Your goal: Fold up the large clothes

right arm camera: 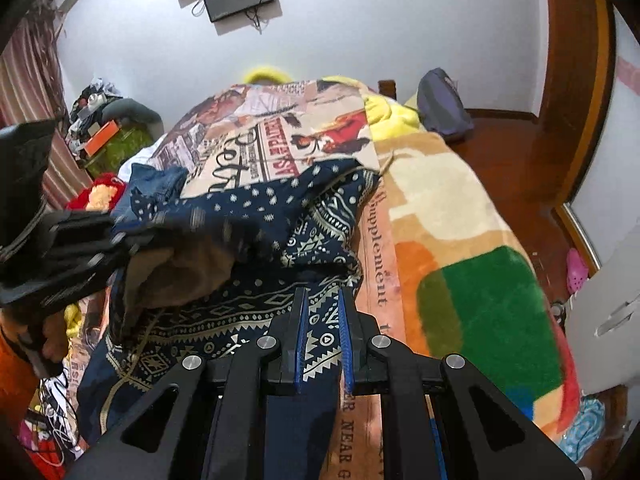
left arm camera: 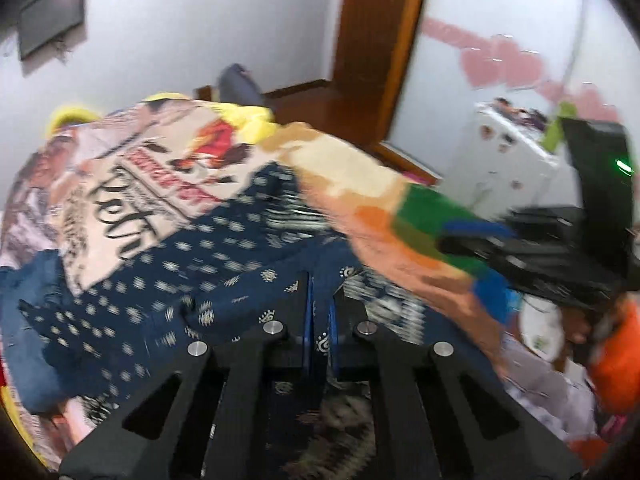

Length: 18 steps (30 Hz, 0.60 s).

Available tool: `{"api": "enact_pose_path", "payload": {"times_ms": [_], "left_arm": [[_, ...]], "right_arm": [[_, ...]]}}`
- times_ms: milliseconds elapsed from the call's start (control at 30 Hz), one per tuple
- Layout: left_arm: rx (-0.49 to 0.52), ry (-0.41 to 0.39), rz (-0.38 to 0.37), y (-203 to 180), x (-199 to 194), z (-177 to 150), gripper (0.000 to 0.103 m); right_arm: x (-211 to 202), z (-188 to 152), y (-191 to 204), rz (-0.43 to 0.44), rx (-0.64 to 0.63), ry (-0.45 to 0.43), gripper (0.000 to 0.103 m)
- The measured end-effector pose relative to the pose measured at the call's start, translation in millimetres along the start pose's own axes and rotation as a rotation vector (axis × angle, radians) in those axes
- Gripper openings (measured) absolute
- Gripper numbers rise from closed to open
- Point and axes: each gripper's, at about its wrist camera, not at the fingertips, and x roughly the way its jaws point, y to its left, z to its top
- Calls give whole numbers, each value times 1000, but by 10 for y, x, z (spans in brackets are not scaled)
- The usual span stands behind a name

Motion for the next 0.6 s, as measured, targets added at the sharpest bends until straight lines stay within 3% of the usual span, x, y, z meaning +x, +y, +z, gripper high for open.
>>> {"api": "enact_pose_path", "payload": {"times_ms": [233, 300, 367, 433, 600], "left_arm": [[4, 115, -68, -353, 77, -416, 8], [-6, 172, -56, -393, 187, -586, 15], [-21, 201, -57, -400, 219, -702, 33], [-49, 214, -65, -393, 217, -796, 42], [-69, 156, -6, -285, -48, -880, 51]], "right_arm": [[-224, -58, 37, 7, -2, -25, 11], [-229, -86, 59, 11, -9, -16, 11], [-216, -118, 98, 12, -22, -4, 11], [-198, -147, 146, 19, -35, 6, 11], [-89, -177, 271, 42, -65, 39, 11]]}}
